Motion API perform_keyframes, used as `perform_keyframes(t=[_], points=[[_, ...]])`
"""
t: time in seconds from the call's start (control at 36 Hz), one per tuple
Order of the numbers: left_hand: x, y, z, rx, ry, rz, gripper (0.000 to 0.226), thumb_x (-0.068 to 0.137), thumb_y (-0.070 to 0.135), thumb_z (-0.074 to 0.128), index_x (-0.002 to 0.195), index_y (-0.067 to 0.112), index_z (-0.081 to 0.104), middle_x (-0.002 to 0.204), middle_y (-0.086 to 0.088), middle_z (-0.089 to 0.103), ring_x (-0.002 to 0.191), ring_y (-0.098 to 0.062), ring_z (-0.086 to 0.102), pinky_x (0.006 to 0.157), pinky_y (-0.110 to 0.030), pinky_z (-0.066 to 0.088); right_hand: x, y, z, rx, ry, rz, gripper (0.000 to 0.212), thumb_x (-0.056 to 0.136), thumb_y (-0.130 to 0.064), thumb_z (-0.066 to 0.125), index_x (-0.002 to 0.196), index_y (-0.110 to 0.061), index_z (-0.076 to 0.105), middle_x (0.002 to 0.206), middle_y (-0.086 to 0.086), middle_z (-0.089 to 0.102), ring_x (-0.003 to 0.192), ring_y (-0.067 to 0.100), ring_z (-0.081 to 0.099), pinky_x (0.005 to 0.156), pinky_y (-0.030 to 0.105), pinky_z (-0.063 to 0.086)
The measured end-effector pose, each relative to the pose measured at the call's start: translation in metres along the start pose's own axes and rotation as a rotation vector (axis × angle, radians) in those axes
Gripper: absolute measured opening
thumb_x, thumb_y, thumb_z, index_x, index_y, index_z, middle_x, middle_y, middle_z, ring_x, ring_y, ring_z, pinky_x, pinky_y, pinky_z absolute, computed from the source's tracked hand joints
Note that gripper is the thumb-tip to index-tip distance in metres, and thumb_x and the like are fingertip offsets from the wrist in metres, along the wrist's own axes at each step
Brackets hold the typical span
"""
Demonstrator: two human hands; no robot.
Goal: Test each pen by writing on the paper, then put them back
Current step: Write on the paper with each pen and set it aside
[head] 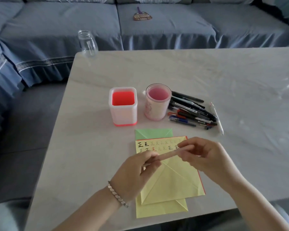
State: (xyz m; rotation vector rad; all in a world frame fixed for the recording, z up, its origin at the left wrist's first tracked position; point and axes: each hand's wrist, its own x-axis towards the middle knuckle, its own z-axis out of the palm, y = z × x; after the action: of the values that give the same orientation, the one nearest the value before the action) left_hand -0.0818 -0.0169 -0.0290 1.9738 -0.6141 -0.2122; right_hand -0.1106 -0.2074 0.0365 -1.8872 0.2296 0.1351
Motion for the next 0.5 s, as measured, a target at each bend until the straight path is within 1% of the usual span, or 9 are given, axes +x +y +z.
perform_keyframes(t=[0.06, 0.08, 0.14, 0.17, 0.22, 0.28, 0.33, 0.42, 0.5], points=[[0.001, 0.005, -0.001, -0.041, -0.036, -0.024, 0.026, 0.082, 0.052, 0.041, 0.086, 0.031, 0.057, 0.072, 0.003, 0.060, 0.060, -0.013, 0.051, 0.058, -0.030, 0.045, -0.002, 0.000, 0.013, 0.227, -0.054, 0.063, 0.001, 0.080, -0.006, 0.065, 0.080, -0.007, 0.063, 0.052, 0.003, 0.056, 0.042, 0.009, 0.044, 0.039, 0.015, 0.033], [0.002, 0.008, -0.002, -0.037, -0.052, -0.017, 0.024, 0.083, 0.050, 0.042, 0.084, 0.031, 0.057, 0.071, 0.002, 0.060, 0.060, -0.013, 0.052, 0.059, -0.031, 0.045, -0.002, 0.000, 0.020, 0.262, -0.075, 0.078, 0.007, 0.082, -0.011, 0.063, 0.078, -0.006, 0.061, 0.049, 0.002, 0.052, 0.040, 0.009, 0.040, 0.038, 0.015, 0.030], [0.004, 0.014, -0.001, -0.043, -0.070, 0.013, 0.017, 0.088, 0.039, 0.045, 0.080, 0.029, 0.056, 0.066, 0.005, 0.057, 0.057, -0.007, 0.049, 0.055, -0.020, 0.042, 0.000, 0.005, 0.036, 0.223, -0.065, 0.085, 0.018, 0.084, -0.020, 0.062, 0.073, -0.008, 0.056, 0.044, -0.001, 0.048, 0.038, 0.009, 0.038, 0.039, 0.015, 0.029], [0.005, 0.017, 0.000, -0.051, -0.073, 0.022, 0.017, 0.089, 0.033, 0.046, 0.079, 0.026, 0.057, 0.064, 0.006, 0.056, 0.055, -0.005, 0.048, 0.055, -0.016, 0.039, 0.002, 0.007, 0.043, 0.191, -0.027, 0.081, 0.022, 0.085, -0.023, 0.062, 0.070, -0.009, 0.053, 0.042, -0.003, 0.047, 0.038, 0.008, 0.037, 0.040, 0.015, 0.030], [0.007, 0.019, 0.001, -0.038, -0.062, 0.028, 0.021, 0.091, 0.027, 0.046, 0.081, 0.017, 0.061, 0.059, 0.010, 0.053, 0.052, -0.004, 0.046, 0.052, -0.014, 0.036, 0.005, 0.011, 0.053, 0.187, 0.055, 0.080, 0.029, 0.086, -0.023, 0.061, 0.065, -0.009, 0.046, 0.040, -0.002, 0.044, 0.037, 0.009, 0.035, 0.041, 0.015, 0.030], [0.006, 0.020, 0.001, -0.004, -0.032, 0.026, 0.025, 0.091, 0.029, 0.046, 0.081, 0.012, 0.060, 0.054, 0.013, 0.050, 0.047, -0.006, 0.042, 0.049, -0.013, 0.031, 0.008, 0.011, 0.058, 0.246, 0.089, 0.088, 0.033, 0.088, -0.017, 0.059, 0.061, -0.009, 0.041, 0.039, -0.002, 0.042, 0.037, 0.008, 0.033, 0.041, 0.015, 0.029], [0.005, 0.019, 0.000, 0.026, -0.008, 0.025, 0.025, 0.090, 0.029, 0.045, 0.080, 0.011, 0.058, 0.051, 0.013, 0.047, 0.043, -0.007, 0.040, 0.047, -0.010, 0.026, 0.010, 0.011, 0.061, 0.292, 0.083, 0.078, 0.036, 0.089, -0.011, 0.056, 0.058, -0.010, 0.038, 0.038, -0.003, 0.042, 0.037, 0.009, 0.034, 0.041, 0.017, 0.029], [0.002, 0.018, -0.003, 0.055, -0.014, 0.048, 0.022, 0.089, 0.027, 0.047, 0.078, 0.012, 0.057, 0.050, 0.018, 0.047, 0.042, -0.004, 0.041, 0.046, -0.007, 0.025, 0.010, 0.013, 0.063, 0.343, 0.048, 0.044, 0.037, 0.089, -0.005, 0.053, 0.057, -0.010, 0.036, 0.040, -0.002, 0.042, 0.039, 0.011, 0.035, 0.040, 0.018, 0.029], [0.002, 0.017, -0.005, 0.039, -0.048, 0.063, 0.034, 0.086, 0.038, 0.043, 0.080, 0.008, 0.059, 0.049, 0.017, 0.045, 0.041, -0.004, 0.041, 0.046, -0.007, 0.025, 0.008, 0.018, 0.063, 0.387, 0.015, -0.005, 0.036, 0.089, -0.002, 0.053, 0.059, -0.009, 0.035, 0.041, -0.002, 0.041, 0.038, 0.010, 0.035, 0.039, 0.018, 0.029]])
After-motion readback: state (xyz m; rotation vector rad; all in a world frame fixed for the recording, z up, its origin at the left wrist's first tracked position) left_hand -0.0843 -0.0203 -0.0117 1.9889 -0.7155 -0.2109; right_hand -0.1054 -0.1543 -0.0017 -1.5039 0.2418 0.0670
